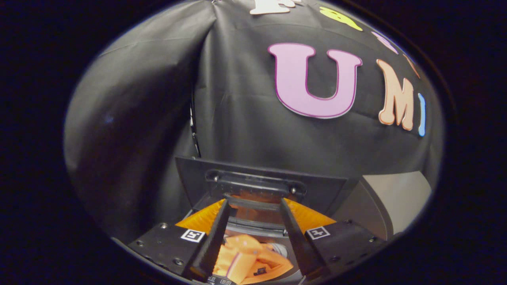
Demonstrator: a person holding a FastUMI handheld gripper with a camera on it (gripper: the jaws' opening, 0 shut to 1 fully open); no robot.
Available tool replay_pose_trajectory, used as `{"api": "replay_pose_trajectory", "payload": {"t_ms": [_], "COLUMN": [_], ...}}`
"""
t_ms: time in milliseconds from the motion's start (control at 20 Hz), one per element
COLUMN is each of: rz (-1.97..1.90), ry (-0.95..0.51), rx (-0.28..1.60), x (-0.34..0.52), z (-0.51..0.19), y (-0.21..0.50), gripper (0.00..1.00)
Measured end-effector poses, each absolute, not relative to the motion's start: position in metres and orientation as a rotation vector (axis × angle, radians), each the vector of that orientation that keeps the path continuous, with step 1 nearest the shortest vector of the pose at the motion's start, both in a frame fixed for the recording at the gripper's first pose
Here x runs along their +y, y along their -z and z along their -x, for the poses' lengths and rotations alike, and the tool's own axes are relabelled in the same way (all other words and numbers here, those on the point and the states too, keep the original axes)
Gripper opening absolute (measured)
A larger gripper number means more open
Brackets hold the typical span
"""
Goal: Put the clothes into the washing machine and then close the washing machine lid.
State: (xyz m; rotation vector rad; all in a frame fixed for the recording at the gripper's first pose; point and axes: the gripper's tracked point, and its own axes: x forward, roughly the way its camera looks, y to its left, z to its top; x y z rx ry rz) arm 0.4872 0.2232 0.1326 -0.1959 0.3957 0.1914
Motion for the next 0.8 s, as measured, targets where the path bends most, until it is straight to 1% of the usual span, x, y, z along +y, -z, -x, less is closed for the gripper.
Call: {"api": "replay_pose_trajectory", "payload": {"t_ms": [100, 300, 550, 800], "rz": [0.217, 0.241, 0.192, 0.123], "ry": [-0.188, -0.17, -0.086, -0.015], "rx": [0.382, 0.341, 0.274, 0.271], "x": [0.225, 0.225, 0.216, 0.211], "z": [-0.487, -0.495, -0.529, -0.564], "y": [-0.137, -0.147, -0.165, -0.163], "gripper": [0.78, 0.97, 0.97, 0.96]}}
